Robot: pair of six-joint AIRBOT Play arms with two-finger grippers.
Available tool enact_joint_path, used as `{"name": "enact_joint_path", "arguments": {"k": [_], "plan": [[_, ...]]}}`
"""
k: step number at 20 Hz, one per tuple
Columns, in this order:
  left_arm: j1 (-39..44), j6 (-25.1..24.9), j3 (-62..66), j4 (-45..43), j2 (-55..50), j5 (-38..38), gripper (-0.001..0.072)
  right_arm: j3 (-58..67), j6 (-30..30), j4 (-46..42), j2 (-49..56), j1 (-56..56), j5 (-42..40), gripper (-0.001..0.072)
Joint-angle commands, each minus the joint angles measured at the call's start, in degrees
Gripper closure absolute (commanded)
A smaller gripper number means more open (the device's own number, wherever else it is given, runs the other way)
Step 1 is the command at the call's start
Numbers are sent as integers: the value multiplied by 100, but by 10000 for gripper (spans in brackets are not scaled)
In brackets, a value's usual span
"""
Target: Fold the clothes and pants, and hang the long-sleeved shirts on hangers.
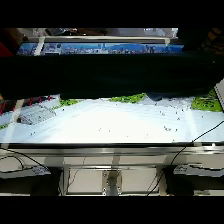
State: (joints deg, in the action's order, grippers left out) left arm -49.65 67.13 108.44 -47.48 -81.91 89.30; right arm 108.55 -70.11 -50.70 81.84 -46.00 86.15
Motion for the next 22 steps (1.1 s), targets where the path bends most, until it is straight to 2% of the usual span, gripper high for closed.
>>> {"name": "enact_joint_path", "arguments": {"k": [1,4,7,9,11,16,21,22], "plan": [[-179,-219,-1185,-745,326,219,666,-1307,48,-1054,-393,-223,79,698],[-125,-710,-2485,-638,538,188,666,-2833,229,-1266,-907,-297,-549,698],[44,-717,-3108,-1318,540,232,666,-3545,170,-1832,-1150,-337,-570,699],[212,-713,-3195,-1899,533,297,666,-3661,-153,-2632,-1145,-337,-315,699],[348,-551,-3228,-2476,507,332,666,-3934,-227,-3263,-1178,-376,-243,698],[579,-601,-4000,-3477,505,328,666,-5296,81,-3228,-1558,-988,-927,698],[680,-1178,-4861,-3952,505,94,666,-5853,179,-3235,-1727,-1631,-1193,697],[680,-1172,-4944,-4181,505,94,666,-5880,179,-3344,-1727,-1628,-1200,697]]}}
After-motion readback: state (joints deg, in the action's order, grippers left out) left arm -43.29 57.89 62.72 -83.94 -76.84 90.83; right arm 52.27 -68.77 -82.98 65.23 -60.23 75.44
